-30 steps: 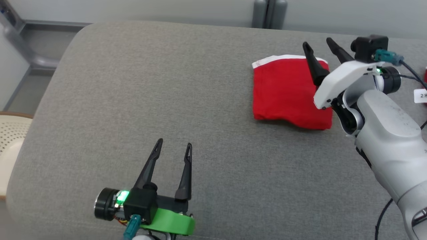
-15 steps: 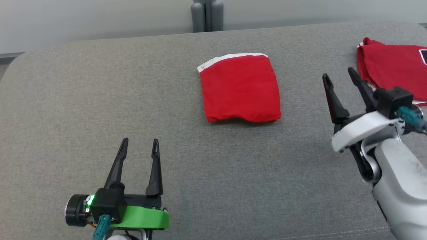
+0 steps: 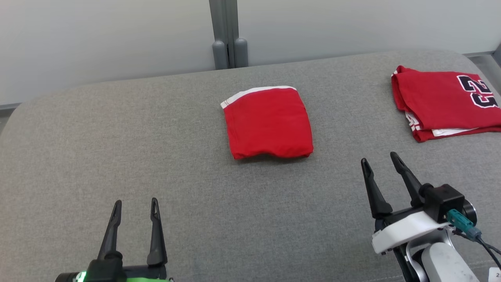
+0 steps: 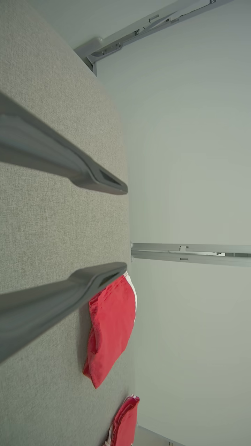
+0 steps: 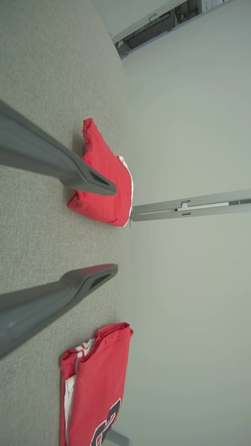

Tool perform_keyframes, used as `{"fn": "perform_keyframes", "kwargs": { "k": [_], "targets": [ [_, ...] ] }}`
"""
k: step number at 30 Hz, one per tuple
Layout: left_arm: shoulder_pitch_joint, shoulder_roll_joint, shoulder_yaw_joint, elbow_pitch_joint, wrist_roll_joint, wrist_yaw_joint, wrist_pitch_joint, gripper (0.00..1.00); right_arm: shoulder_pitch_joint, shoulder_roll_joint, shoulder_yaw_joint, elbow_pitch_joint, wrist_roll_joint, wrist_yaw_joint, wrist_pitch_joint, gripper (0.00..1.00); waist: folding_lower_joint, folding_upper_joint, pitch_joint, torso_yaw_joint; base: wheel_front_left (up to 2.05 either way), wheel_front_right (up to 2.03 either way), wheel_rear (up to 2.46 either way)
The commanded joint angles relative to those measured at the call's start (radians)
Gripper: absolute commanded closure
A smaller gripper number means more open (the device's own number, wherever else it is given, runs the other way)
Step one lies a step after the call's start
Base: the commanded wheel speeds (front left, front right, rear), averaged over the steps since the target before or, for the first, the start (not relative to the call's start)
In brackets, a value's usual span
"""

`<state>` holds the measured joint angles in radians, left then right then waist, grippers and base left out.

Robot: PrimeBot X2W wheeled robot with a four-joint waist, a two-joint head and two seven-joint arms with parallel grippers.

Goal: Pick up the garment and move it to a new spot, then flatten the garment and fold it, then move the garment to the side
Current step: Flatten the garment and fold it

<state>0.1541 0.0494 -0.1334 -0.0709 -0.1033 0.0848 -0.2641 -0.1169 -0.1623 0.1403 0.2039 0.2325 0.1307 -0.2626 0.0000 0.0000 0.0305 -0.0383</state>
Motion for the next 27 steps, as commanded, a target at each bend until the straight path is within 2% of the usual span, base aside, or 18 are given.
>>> {"fn": "perform_keyframes", "kwargs": {
  "k": [1,7,16,27],
  "targets": [
    [0.020,0.003,0.006,0.000,0.012,-0.004,0.000,0.00,0.028,0.005,-0.006,-0.010,-0.013,0.000,-0.002,0.00,0.0000,0.0000,-0.026,-0.005,0.00,0.00,0.00],
    [0.065,0.003,0.010,0.019,0.018,-0.024,0.000,0.00,0.095,0.028,-0.025,-0.024,-0.031,0.000,-0.002,0.00,0.0000,0.0000,-0.069,0.011,0.00,0.00,0.00],
    [0.084,0.003,0.010,0.032,0.021,-0.033,0.000,0.00,0.129,0.048,-0.044,-0.027,-0.025,0.000,-0.002,0.00,0.0000,0.0000,-0.100,0.027,0.00,0.00,0.00],
    [0.087,0.003,-0.001,0.043,0.019,-0.026,0.000,0.00,0.129,0.042,-0.031,-0.011,-0.007,0.000,-0.002,0.00,0.0000,0.0000,-0.105,0.035,0.00,0.00,0.00]
  ]
}}
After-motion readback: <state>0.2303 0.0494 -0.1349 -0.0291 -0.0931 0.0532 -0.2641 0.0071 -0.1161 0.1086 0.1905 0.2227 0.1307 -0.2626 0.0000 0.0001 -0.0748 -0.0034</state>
